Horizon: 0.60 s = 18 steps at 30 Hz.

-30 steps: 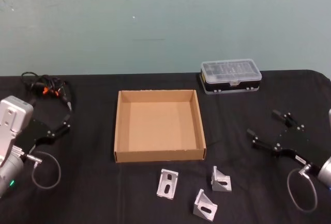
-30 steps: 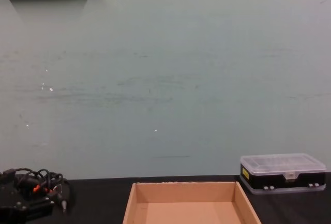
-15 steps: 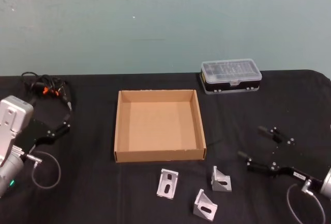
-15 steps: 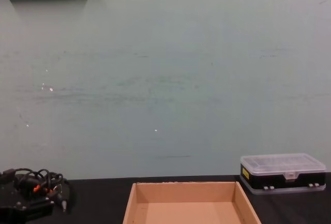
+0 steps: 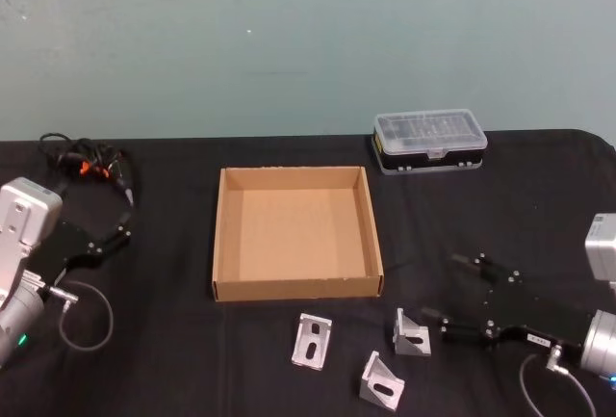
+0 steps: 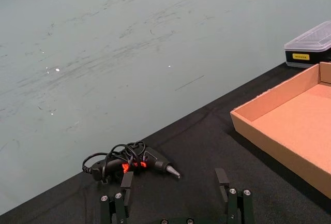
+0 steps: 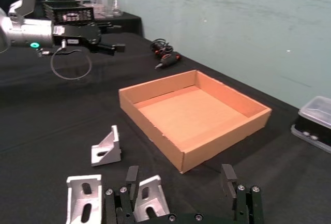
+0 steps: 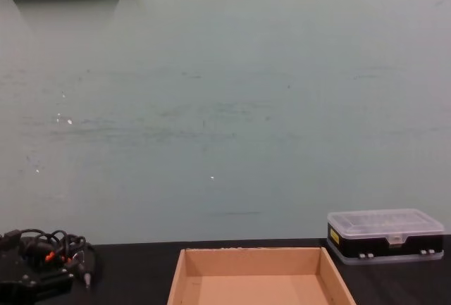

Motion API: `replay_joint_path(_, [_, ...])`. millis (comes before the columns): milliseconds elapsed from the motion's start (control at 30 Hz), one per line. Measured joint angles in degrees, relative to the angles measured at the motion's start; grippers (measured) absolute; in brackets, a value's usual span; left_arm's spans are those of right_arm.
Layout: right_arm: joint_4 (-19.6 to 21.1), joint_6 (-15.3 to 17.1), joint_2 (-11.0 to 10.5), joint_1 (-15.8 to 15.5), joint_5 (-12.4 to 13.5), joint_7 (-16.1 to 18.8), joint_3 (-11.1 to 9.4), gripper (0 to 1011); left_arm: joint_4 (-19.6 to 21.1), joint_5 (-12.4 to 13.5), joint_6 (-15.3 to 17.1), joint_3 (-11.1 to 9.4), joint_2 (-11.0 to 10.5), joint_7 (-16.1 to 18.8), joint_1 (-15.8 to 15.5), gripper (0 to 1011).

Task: Use one hand to pick up the angle iron from the table and place it into the box.

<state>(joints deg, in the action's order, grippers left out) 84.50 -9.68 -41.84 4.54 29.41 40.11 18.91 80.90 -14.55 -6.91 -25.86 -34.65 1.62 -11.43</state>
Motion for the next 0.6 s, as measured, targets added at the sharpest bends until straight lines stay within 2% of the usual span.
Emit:
replay_joint_path(233, [-1.1, 0.7, 0.6, 1.7, -0.9, 2.0, 1.6, 1004, 0.0, 0.0, 0.0, 0.0, 0.0, 0.0, 0.0, 1000])
replay_joint_path(600, [-2.3, 2.6, 1.3, 3.4, -1.5, 2.9, 3.6, 1004, 0.0, 0.0, 0.0, 0.0, 0.0, 0.0, 0.0, 1000])
